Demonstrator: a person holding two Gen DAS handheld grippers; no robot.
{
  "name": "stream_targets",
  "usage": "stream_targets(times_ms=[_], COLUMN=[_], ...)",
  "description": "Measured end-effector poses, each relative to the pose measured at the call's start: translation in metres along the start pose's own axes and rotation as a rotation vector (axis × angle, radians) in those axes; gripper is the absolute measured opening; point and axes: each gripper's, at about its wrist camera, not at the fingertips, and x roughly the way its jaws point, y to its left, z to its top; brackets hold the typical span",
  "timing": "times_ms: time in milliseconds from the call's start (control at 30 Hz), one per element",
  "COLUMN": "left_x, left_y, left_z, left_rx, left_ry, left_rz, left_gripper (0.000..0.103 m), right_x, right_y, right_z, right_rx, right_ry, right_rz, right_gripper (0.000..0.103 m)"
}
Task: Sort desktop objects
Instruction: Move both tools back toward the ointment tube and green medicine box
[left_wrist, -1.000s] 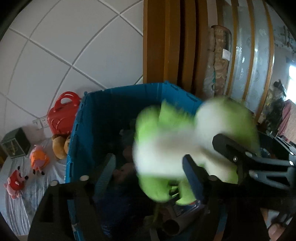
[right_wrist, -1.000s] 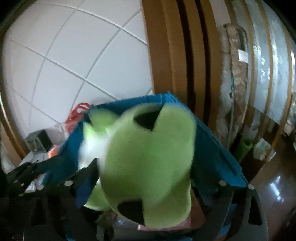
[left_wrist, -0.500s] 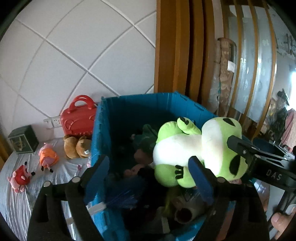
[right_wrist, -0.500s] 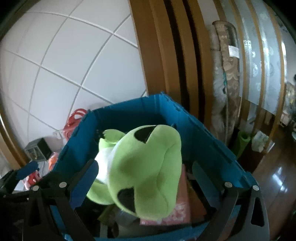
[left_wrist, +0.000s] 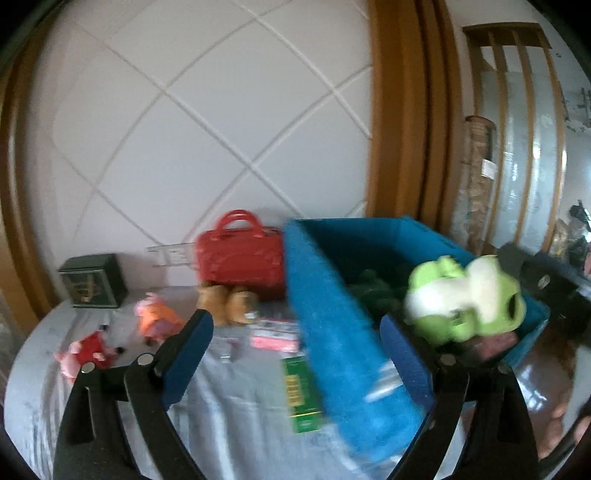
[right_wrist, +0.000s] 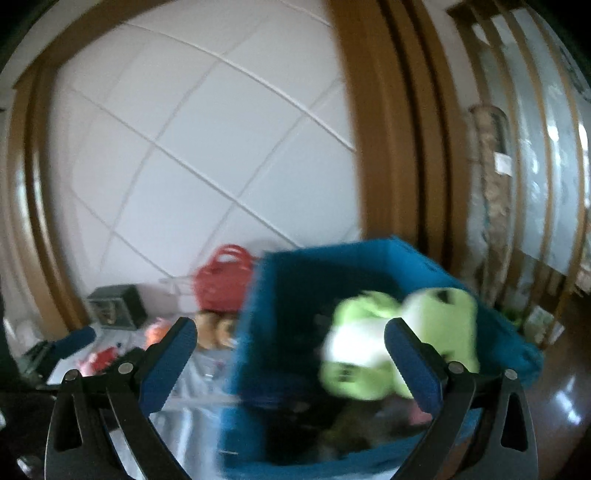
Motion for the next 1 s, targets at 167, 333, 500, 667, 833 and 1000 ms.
stream_targets(times_ms=[167, 333, 500, 667, 833, 1000], left_x=[-0.015, -0.008, 0.020, 0.068, 0.122, 0.183], left_y=[0.105, 0.183, 0.216, 0.233, 0.238, 0.239], left_z=[-0.019, -0.043, -0.061, -0.079, -0.101, -0.124], left_rx=[-0.023, -0.028, -0.040, -0.057, -0.012, 0.032], left_ry=[0.035, 0.102, 0.167, 0.253, 0.341, 0.406], left_rz=[0.044, 0.074, 0.074, 0.059, 0.047, -0.037], left_gripper=[0.093, 0.093, 0.093, 0.093, 0.093, 0.091], right_x=[0.011, 0.036, 0.074, 0.128, 0.184, 0.217], right_y=[0.102, 0.174, 0.210, 0.215, 0.199, 0.182], right_z=[-0.006, -0.024, -0.050, -0.087, -0.130, -0.176], right_rx=[-0.037, -0.066, -0.079, -0.073, 0.035, 0.134], right_ry=[-0.014, 0.026, 0.106, 0.210, 0.309, 0.397], right_rz=[0.077, 0.095, 0.066, 0.040, 0.011, -0.072], right_gripper=[0.103, 0.103, 0.103, 0.103, 0.103, 0.103])
